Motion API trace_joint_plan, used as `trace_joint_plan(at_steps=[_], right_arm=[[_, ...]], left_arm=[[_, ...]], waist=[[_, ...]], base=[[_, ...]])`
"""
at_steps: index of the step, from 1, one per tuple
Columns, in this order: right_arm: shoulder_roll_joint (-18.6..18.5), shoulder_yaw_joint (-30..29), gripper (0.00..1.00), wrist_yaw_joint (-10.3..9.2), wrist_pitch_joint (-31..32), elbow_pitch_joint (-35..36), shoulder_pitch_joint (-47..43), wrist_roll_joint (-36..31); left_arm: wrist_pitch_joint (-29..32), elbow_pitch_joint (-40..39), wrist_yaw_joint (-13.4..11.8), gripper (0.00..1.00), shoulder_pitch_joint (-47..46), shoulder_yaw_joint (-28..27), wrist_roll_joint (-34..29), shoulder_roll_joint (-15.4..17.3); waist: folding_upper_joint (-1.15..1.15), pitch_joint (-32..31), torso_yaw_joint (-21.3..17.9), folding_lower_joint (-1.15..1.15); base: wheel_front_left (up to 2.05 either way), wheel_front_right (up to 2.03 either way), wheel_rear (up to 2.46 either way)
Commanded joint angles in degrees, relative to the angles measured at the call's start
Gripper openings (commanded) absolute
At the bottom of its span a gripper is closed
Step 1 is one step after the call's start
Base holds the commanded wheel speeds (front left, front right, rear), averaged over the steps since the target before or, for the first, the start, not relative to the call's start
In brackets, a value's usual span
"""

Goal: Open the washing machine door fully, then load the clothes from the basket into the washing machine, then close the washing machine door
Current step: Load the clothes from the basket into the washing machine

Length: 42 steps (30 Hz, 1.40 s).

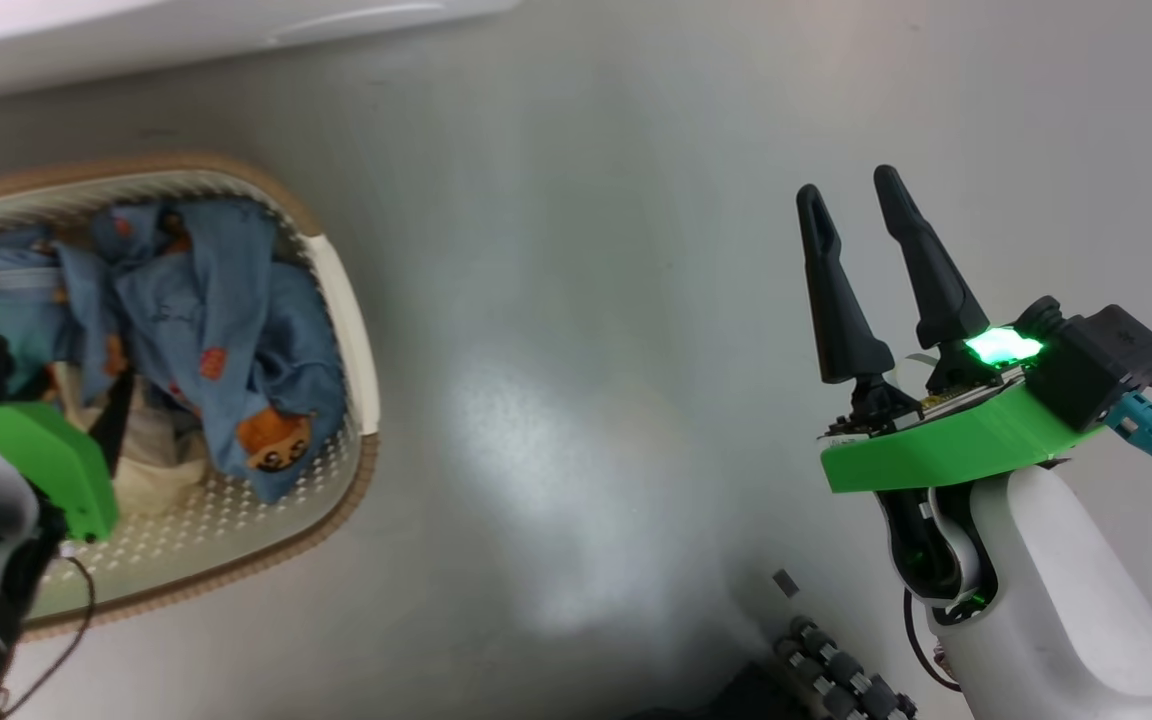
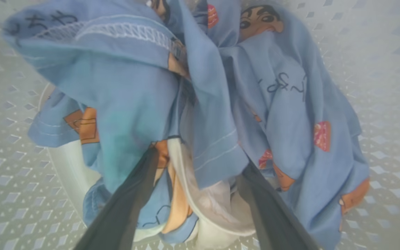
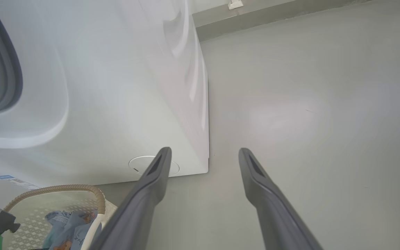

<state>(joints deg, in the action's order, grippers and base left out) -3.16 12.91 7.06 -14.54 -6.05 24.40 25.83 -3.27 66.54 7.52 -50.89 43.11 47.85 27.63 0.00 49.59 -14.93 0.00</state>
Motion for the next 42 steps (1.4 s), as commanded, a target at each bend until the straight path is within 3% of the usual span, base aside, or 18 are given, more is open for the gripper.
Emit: trace_joint_plan(at_steps=[1,22,23,25,30,42], right_arm=[[0.3,1.3,1.0,0.43,-0.5,1.4,-1.2,1.0],[0.3,1.7,1.0,0.43,-0.5,2.9,-2.4,2.2],[0.3,1.7,1.0,0.43,-0.5,2.9,-2.5,2.2],[0.3,1.8,1.0,0.43,-0.5,2.9,-2.6,2.2],[0.3,1.8,1.0,0.43,-0.5,2.5,-2.4,2.2],[0.3,1.0,1.0,0.43,-0.5,0.7,-1.9,1.4]], left_arm=[[-0.1,1.0,0.0,1.0,-0.3,-1.5,0.3,2.5],[5.5,2.8,0.0,1.0,-3.8,0.6,2.9,3.8],[5.6,2.4,0.0,0.91,-3.8,0.7,3.2,3.9],[5.3,1.6,0.0,0.0,-3.7,1.0,3.8,4.3],[5.2,-0.1,0.0,0.0,-3.0,2.2,5.2,5.1],[2.6,-3.0,0.0,0.0,1.2,5.3,8.5,3.5]], waist=[[0.0,1.6,-1.4,0.0],[0.0,4.1,-3.9,0.0],[0.0,4.1,-3.8,0.0],[0.0,4.0,-3.6,0.0],[0.0,2.8,-3.1,0.0],[0.0,-4.0,-0.3,0.0]], base=[[0.0,0.0,0.0],[0.0,0.0,0.0],[0.0,0.0,0.0],[0.0,0.0,0.0],[0.0,0.0,0.0],[0.0,0.0,0.0]])
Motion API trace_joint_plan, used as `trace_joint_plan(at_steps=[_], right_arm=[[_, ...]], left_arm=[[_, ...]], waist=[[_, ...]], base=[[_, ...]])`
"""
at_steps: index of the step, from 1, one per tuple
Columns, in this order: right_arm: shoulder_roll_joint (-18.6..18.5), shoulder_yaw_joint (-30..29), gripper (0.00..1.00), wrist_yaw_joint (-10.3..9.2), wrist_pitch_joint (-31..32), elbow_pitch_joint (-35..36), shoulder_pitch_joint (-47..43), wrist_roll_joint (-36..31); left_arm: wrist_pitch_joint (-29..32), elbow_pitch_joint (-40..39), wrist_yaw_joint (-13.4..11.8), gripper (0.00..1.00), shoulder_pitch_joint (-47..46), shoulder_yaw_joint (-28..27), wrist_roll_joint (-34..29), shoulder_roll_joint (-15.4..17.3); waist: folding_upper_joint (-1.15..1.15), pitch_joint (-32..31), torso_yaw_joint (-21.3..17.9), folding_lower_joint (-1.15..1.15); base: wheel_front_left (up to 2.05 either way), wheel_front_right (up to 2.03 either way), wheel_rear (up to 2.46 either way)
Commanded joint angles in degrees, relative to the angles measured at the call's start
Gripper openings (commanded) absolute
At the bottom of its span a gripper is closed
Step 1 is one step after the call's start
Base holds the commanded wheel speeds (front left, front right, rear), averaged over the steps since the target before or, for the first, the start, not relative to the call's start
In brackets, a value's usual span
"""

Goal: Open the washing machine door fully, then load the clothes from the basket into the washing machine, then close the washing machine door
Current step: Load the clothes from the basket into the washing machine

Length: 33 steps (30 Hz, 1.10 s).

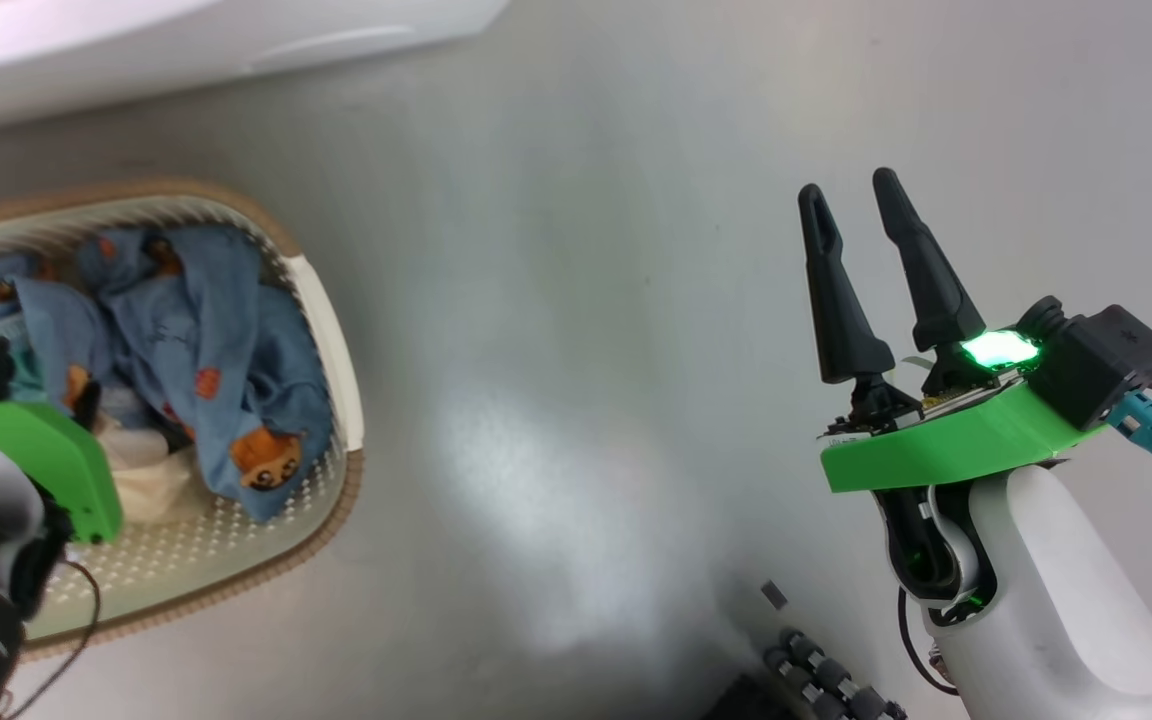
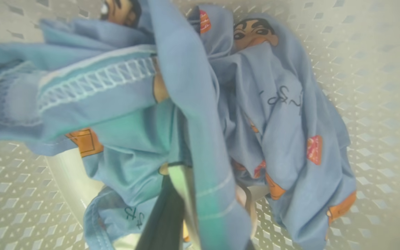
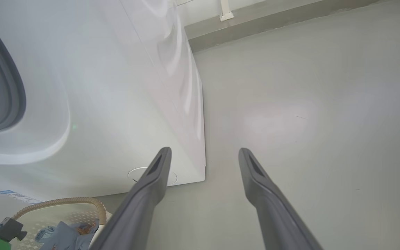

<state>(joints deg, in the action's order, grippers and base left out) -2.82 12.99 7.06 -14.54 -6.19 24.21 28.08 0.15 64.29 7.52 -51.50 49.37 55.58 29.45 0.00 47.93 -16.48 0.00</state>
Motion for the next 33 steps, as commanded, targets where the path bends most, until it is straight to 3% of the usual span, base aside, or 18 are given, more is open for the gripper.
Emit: trace_joint_plan(at_steps=[1,22,33], right_arm=[[-0.1,0.9,1.0,0.43,-0.5,0.6,-1.7,-0.9],[-0.1,-1.7,1.0,0.43,-0.5,-5.2,-3.9,-2.8],[-0.1,-4.2,1.0,0.43,-0.5,-8.2,-7.5,-5.3]], left_arm=[[-1.3,-1.3,0.0,0.0,2.3,-0.7,1.0,1.5],[-12.6,-10.6,0.0,0.0,10.8,6.1,5.7,-0.7],[-15.1,-16.3,0.0,0.0,14.9,3.4,4.8,-1.9]], waist=[[0.0,-3.1,1.5,0.0],[0.0,-21.9,7.9,0.0],[0.0,-32.1,12.0,0.0]], base=[[0.0,0.0,0.0],[0.0,0.0,0.0],[0.0,0.0,0.0]])
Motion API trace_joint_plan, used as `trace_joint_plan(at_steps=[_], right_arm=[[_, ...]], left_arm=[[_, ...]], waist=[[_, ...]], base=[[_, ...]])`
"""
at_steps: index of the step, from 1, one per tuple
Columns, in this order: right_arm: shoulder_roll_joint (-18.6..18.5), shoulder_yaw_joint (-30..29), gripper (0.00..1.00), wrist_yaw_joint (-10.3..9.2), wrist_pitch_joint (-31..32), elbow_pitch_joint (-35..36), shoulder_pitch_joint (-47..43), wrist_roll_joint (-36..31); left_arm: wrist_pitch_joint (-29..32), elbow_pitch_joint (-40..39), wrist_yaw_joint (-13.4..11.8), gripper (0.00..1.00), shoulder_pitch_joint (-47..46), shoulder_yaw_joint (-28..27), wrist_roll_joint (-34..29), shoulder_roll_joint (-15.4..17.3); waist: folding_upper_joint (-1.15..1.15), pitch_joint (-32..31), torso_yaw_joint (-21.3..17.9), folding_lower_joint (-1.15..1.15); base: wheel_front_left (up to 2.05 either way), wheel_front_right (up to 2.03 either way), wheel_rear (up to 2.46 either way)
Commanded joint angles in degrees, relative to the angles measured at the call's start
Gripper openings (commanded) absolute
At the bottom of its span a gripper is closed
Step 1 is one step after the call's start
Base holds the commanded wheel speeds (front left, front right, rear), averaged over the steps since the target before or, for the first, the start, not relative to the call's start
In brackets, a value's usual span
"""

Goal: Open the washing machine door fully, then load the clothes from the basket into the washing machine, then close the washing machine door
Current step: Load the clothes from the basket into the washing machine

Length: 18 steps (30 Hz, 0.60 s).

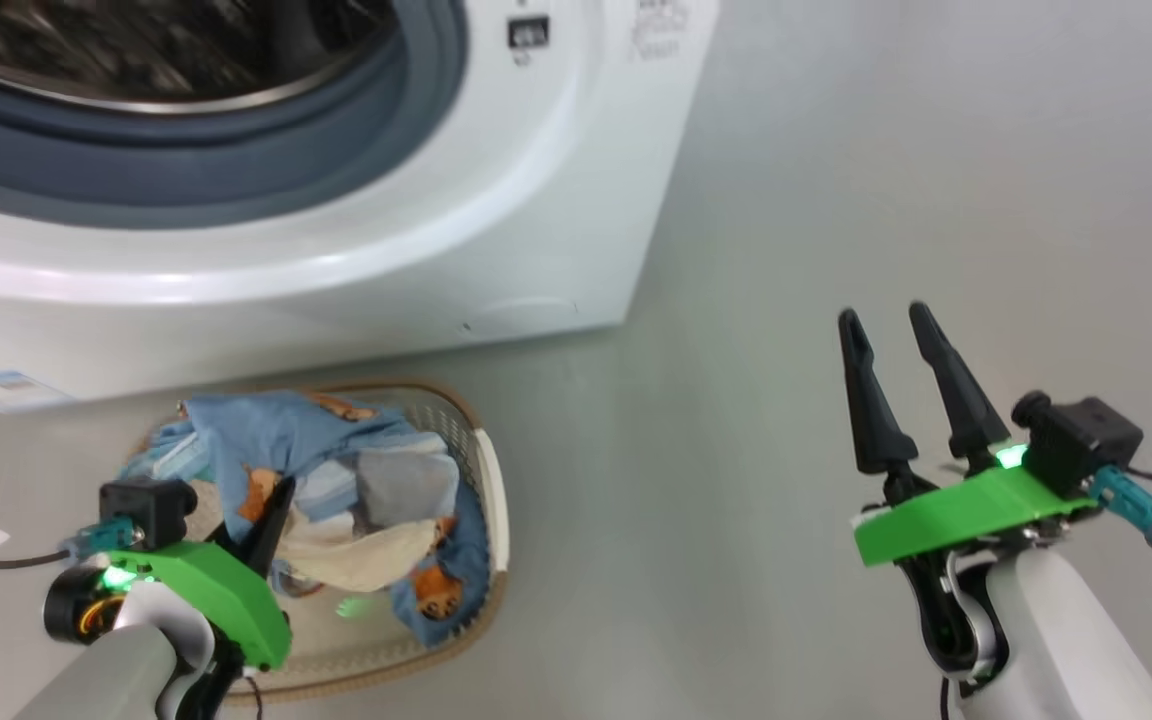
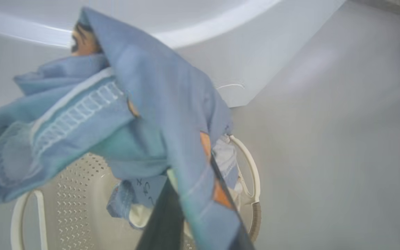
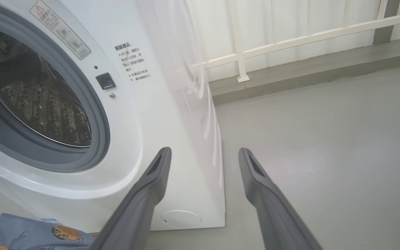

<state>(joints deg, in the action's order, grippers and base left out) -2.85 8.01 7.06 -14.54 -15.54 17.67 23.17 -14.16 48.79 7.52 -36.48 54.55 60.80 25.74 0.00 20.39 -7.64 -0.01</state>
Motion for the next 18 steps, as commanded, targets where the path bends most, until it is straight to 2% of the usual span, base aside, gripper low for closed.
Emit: trace_joint_plan(at_steps=[1,10,18], right_arm=[[0.0,0.6,1.0,0.43,-0.5,1.0,-1.3,-0.6],[-1.8,-0.3,1.0,0.43,-0.5,-0.2,-4.6,0.1],[-4.5,-0.2,1.0,0.43,-0.5,-0.7,-7.4,2.1]], left_arm=[[-0.8,-2.0,-0.1,0.0,0.3,-3.2,-1.1,1.7],[-0.8,-17.7,-2.7,0.0,9.1,-17.8,-11.4,0.9],[-0.8,-29.0,-5.7,0.0,16.8,-25.2,-17.2,-0.1]], waist=[[0.0,-5.2,3.6,0.01],[0.0,-11.4,6.1,0.01],[0.0,-16.0,7.5,0.01]], base=[[0.0,0.0,0.0],[0.0,0.0,0.0],[0.0,0.0,0.0]])
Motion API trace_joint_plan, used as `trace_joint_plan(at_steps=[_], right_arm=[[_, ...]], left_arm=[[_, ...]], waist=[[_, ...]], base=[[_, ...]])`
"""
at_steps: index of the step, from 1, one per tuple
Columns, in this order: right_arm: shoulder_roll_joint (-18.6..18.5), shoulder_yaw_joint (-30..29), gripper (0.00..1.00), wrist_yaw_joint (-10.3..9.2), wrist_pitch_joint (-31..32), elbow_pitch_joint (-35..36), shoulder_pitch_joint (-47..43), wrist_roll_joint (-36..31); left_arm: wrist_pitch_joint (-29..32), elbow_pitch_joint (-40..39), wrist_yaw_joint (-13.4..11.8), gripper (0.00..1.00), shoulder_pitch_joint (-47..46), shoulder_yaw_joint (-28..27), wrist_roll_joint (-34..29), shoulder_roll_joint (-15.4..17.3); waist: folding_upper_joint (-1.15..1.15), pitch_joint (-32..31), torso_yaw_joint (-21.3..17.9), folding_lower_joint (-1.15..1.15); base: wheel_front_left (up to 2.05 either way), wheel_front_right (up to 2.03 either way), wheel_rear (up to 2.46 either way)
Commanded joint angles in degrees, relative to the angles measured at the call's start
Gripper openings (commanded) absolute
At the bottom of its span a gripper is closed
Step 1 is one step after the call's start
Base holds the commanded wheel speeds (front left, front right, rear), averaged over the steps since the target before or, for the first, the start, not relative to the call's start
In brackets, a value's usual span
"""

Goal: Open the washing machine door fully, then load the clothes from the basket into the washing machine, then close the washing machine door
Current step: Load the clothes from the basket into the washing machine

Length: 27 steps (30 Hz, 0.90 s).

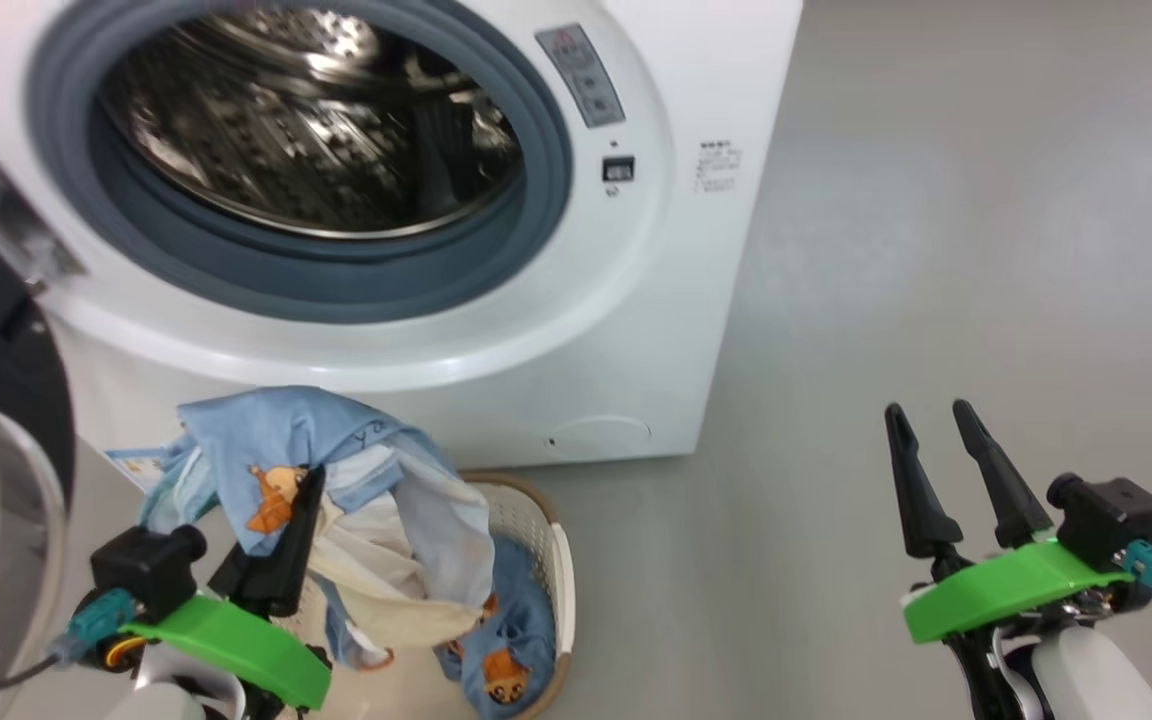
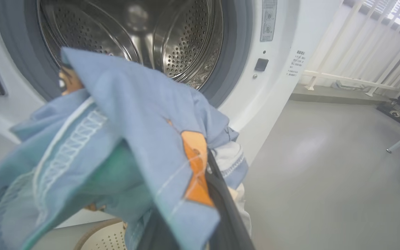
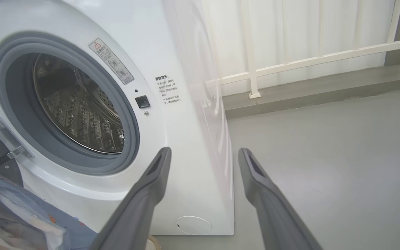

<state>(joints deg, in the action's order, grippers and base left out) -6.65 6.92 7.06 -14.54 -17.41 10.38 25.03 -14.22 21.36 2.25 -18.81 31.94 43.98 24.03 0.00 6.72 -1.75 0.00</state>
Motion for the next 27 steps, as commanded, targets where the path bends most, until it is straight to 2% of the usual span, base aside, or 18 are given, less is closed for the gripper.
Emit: trace_joint_plan(at_steps=[1,7,16,27], right_arm=[[-1.0,1.0,1.0,0.43,-0.5,1.2,-0.3,0.4],[-2.3,1.5,1.0,0.43,-0.5,1.2,-1.0,1.5],[-2.8,2.2,1.0,0.43,-0.5,1.2,-1.3,2.2],[-2.4,2.2,1.0,0.43,-0.5,1.9,-0.9,1.3]], left_arm=[[-0.8,-2.8,-0.8,0.0,-0.2,-3.2,-0.7,1.5],[-0.7,-8.4,-2.8,0.0,2.5,-4.6,-1.5,1.6],[0.3,-11.9,-4.7,0.0,3.9,-4.8,-1.4,2.6],[1.7,-13.1,-5.1,0.0,1.2,-5.2,-1.4,3.4]], waist=[[0.0,-2.7,1.7,0.0],[0.0,-4.1,1.8,0.0],[0.0,-4.5,0.8,0.0],[0.0,-2.8,-0.4,0.0]], base=[[0.0,0.0,0.0],[0.0,0.0,0.0],[0.0,0.0,0.0],[0.0,0.0,0.0]])
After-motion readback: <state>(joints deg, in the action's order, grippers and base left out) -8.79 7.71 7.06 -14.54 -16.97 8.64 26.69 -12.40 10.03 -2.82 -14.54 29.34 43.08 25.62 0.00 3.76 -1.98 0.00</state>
